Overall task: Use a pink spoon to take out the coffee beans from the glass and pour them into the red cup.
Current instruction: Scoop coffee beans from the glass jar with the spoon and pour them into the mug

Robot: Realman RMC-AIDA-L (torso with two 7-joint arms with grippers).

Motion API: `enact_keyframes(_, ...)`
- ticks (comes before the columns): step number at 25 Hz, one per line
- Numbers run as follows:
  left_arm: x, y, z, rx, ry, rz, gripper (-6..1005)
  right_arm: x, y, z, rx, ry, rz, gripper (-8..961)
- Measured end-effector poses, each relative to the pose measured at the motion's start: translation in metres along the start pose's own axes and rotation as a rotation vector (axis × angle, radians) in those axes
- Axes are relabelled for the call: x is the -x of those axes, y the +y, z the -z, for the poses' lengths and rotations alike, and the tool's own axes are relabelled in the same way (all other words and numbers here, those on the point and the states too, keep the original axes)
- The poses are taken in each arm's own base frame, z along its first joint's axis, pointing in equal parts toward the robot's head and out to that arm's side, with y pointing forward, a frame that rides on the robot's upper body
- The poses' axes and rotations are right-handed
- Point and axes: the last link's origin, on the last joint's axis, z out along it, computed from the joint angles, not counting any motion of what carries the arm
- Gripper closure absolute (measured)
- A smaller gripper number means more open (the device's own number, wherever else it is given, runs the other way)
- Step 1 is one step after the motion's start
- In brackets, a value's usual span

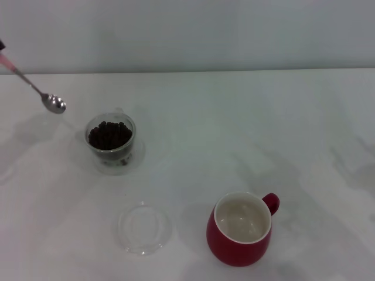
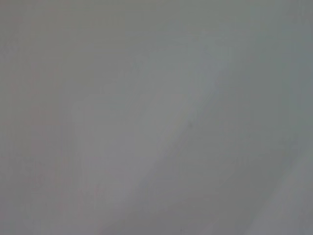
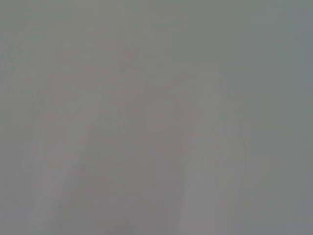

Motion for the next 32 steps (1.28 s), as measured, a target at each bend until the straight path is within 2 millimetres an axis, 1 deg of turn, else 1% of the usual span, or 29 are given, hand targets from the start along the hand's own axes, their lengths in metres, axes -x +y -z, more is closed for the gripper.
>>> enact_keyframes(2,-0.002,0.001,-0.008,-0.007,-0.017,-0.008,863,-0.001,-0.001,0.0,-0.007,0.009,0.001,278)
enact_keyframes(4,0.002,0.003,-0.024,-0.017,-0.065,-0.025,863,-0.002,-0.002,0.0,-0.011,0.014,0.001,278)
enact_keyframes(5,0.002,0.003,-0.024,-0.017,-0.065,-0.025,863,-0.002,-0.002,0.0,-0.013,0.014,0.002,278)
enact_keyframes(9,0.011,0.006,-0.044,-0.037,-0.132,-0.049,864,-0.004,-0.003,-0.002,-0.016,0.024,0.002,277)
enact_keyframes(13,0.019,0.012,-0.058,-0.034,-0.182,-0.08,864,-0.007,-0.004,-0.003,-0.023,0.045,0.002,277)
enact_keyframes(19,0.023,0.02,-0.071,-0.011,-0.218,-0.111,864,-0.008,-0.005,-0.004,-0.025,0.051,0.002,277)
enact_keyframes(25,0.035,0.021,-0.08,-0.037,-0.281,-0.149,863,-0.009,-0.003,-0.003,-0.021,0.057,-0.002,277)
enact_keyframes(32,0.042,0.023,-0.082,-0.036,-0.279,-0.134,863,-0.01,-0.002,-0.002,-0.017,0.063,-0.016,277)
